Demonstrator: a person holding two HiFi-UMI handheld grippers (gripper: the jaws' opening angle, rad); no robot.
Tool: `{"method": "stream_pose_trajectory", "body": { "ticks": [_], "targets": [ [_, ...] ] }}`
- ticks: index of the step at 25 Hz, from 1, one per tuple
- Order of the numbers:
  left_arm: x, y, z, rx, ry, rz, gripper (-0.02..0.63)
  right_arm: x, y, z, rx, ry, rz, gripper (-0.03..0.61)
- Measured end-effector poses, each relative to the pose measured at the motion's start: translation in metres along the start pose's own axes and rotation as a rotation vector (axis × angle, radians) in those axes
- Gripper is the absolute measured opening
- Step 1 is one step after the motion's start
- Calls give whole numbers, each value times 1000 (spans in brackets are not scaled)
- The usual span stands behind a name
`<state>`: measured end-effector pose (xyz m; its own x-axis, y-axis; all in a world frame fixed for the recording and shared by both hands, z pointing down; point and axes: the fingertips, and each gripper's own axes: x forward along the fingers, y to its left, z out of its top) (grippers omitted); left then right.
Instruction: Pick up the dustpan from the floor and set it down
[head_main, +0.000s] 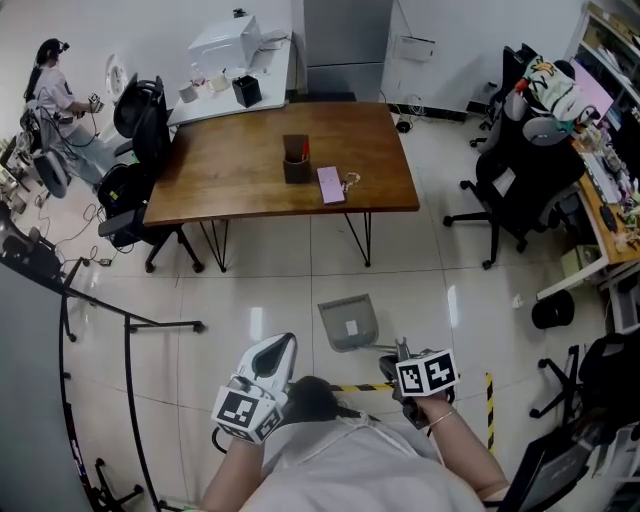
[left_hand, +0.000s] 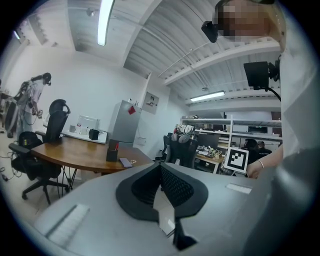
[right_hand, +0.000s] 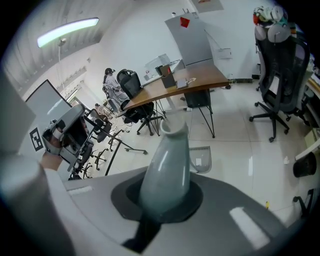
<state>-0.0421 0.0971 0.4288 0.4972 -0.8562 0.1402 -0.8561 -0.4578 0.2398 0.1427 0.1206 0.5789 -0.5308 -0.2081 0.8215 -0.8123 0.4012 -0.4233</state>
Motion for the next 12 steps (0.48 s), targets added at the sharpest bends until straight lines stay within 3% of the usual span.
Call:
{"method": "stream_pose_trajectory", "body": {
  "ticks": [7,12],
  "targets": [
    [45,54,6,-84,32,-17,15,28,-20,43,63,27,-28,5],
    [82,109,32,-87,30,-61,15,57,-29,82,104,46,-69,5]
  ]
}}
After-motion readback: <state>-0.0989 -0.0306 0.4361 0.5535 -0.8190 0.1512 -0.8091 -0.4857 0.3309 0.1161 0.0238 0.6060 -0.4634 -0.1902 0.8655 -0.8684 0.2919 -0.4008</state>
